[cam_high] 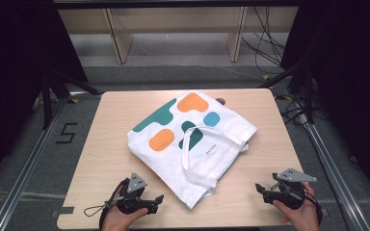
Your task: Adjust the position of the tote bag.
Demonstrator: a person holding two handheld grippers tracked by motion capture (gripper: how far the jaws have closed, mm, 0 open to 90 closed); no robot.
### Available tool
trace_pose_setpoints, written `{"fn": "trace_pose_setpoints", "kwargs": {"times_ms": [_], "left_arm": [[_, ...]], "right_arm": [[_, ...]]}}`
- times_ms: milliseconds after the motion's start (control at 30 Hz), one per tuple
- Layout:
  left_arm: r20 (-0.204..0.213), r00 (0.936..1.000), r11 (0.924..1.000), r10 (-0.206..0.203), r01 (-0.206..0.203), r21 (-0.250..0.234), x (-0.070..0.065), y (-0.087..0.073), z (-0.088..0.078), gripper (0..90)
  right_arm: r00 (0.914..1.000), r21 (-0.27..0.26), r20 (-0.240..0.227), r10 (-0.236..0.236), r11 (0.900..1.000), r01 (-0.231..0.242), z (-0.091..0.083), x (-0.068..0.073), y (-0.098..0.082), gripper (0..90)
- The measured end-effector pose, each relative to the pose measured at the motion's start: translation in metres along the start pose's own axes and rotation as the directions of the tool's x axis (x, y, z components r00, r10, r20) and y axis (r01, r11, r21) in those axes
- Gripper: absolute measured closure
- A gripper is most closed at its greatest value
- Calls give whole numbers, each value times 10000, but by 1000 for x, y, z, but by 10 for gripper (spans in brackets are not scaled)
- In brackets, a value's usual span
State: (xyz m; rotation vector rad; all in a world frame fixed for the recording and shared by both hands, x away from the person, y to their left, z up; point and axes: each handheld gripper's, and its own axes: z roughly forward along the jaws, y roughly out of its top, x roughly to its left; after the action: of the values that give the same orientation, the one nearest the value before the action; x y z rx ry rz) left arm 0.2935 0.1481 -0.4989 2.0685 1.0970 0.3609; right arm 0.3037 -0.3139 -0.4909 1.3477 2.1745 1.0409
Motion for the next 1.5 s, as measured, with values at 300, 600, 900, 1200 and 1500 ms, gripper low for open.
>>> {"fn": "trace_pose_setpoints", "kwargs": {"times_ms": [300, 600, 900, 1200, 1500], "left_arm": [[468, 9987, 9997, 186, -192, 126, -2, 1, 2, 235], [1386, 9884, 9976, -619, 657, -227, -7, 6, 8, 306], [2105, 9706, 9911, -1166, 1273, -378, -19, 16, 22, 312], [1889, 9782, 9952, -867, 935, -276, -23, 26, 39, 435], [1702, 9854, 9941, -14, 199, -1068, -12, 27, 41, 810]], "right_arm": [[9989, -141, 138, -450, 9989, 452, 0, -5, 1, 244], [10000, -100, 46, 46, 9999, -46, -1, -1, 1, 246], [9992, -155, 43, -409, 9990, 410, 1, -4, 2, 248], [9987, -150, 62, -507, 9986, 508, 1, -3, 3, 249], [9970, -174, 180, -755, 9970, 758, 0, -2, 3, 252]]}}
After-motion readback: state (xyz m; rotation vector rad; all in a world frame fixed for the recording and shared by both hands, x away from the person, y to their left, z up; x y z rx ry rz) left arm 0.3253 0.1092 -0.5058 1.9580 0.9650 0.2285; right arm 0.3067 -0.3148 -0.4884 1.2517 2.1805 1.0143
